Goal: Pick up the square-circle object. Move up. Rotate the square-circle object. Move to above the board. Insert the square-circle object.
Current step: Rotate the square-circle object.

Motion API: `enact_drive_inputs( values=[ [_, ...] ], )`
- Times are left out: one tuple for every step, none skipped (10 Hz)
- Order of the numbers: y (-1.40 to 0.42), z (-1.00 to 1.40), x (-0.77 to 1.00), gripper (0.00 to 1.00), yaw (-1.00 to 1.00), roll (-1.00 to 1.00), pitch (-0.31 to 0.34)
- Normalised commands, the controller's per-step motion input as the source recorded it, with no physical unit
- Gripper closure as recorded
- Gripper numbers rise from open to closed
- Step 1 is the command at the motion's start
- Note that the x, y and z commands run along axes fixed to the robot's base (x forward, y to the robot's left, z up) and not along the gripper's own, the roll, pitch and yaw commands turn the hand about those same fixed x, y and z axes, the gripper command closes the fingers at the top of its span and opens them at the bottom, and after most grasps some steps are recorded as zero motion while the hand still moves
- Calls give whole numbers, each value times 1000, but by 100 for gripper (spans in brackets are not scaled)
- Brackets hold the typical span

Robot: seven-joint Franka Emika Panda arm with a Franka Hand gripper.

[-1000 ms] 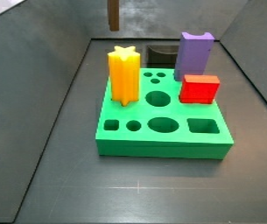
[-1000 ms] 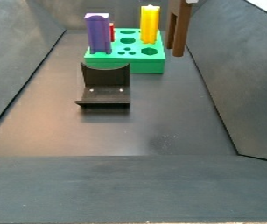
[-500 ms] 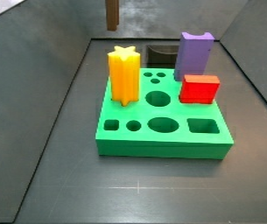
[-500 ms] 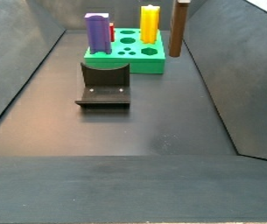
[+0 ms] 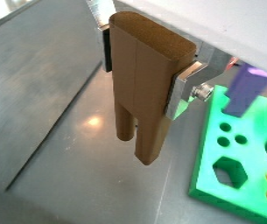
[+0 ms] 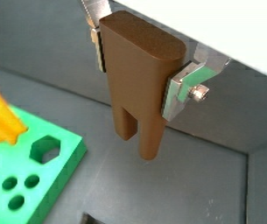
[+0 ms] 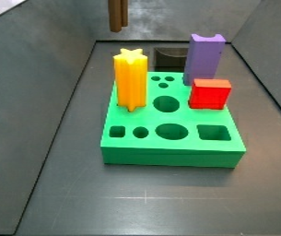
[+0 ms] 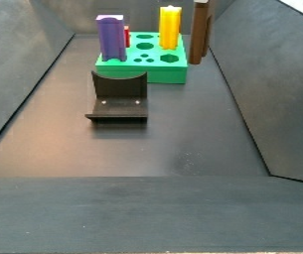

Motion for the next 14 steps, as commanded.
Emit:
enact_drive_inputs(
  values=[
    [9,-10,42,100,-1000,-17,50],
    [0,0,0,100,-1000,-6,19],
    [0,1,0,100,-1000,-7,21],
    [1,1,0,100,-1000,-8,22],
    [2,1,0,100,-1000,-8,24],
    [3,2,1,100,-1000,-9,26],
    [4,3,2,100,-1000,-10,28],
    [4,4,3,100,-1000,-11,31],
    [5,4,3,100,-1000,-11,33],
    [6,5,4,100,-1000,-14,40],
    [6,5,4,100,-1000,-15,43],
    [6,6,5,100,-1000,-19,53],
    [7,6,5,100,-1000,-21,59],
    [7,7,6,100,-1000,-28,78]
  ],
)
